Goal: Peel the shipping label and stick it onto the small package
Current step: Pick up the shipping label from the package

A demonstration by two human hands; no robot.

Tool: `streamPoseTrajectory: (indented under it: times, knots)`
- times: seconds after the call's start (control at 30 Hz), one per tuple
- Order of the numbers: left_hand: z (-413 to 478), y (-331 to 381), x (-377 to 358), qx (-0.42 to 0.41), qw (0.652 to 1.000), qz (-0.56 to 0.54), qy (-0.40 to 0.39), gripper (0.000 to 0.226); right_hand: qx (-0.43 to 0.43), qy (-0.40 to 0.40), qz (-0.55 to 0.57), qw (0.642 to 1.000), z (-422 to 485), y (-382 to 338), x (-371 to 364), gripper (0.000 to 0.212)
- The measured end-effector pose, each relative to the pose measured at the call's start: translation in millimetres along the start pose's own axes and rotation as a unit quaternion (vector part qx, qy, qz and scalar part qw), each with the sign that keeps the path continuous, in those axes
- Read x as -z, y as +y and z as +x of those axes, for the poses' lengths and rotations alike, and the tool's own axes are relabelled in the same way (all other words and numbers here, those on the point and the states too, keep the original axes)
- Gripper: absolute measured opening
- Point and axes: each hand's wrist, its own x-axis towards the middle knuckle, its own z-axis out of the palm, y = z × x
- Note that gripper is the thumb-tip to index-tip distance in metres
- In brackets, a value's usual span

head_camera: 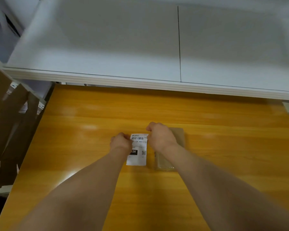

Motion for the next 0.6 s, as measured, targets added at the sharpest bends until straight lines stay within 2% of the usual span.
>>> streamPoseTrajectory:
  times: [0.03, 0.1, 0.17, 0.27, 0.33, 0.4, 0.5, 0.57, 0.6]
  knots:
    - [-2.4, 2.7, 3.1, -0.003, 0.999, -0.034, -0.011, 0.007, -0.011, 0.009, 0.02, 1.0, -0.9, -0.1, 1.1, 0.038]
    - [-9.6, 12.3, 15.1, -0.01, 0.995, -0.1, -0.031, 0.015, -0.034, 0.025, 0.066, 0.997, -4.5, -1.3, 6.3, 0.045]
    - [-19.2, 25.4, 33.3, -0.025, 0.988, -0.147, -0.048, 0.021, -0.057, 0.013, 0.116, 0.992, -9.2, -2.6, 13.8, 0.066]
    - [-34.6, 46.5, 62.4, -0.05, 0.972, -0.207, -0.095, 0.015, -0.097, -0.028, 0.215, 0.971, -19.2, -7.2, 28.6, 0.098]
    - [-46.0, 59.8, 79.0, -0.061, 0.959, -0.247, -0.129, 0.012, -0.127, -0.051, 0.292, 0.947, -28.9, -11.6, 40.7, 0.104]
    - [-59.3, 74.8, 93.4, -0.076, 0.946, -0.279, -0.144, 0.01, -0.145, -0.073, 0.356, 0.92, -39.3, -15.9, 54.5, 0.086]
    - [-83.6, 95.9, 112.3, -0.102, 0.931, -0.312, -0.16, 0.011, -0.137, -0.098, 0.439, 0.883, -55.3, -27.4, 73.8, 0.038]
    - [-100.5, 105.9, 121.8, -0.108, 0.927, -0.306, -0.187, 0.005, -0.133, -0.075, 0.472, 0.868, -63.9, -36.7, 86.5, 0.017]
    - [-108.0, 108.7, 125.8, -0.11, 0.93, -0.286, -0.204, 0.009, -0.131, -0.06, 0.487, 0.861, -67.4, -41.1, 93.4, 0.014]
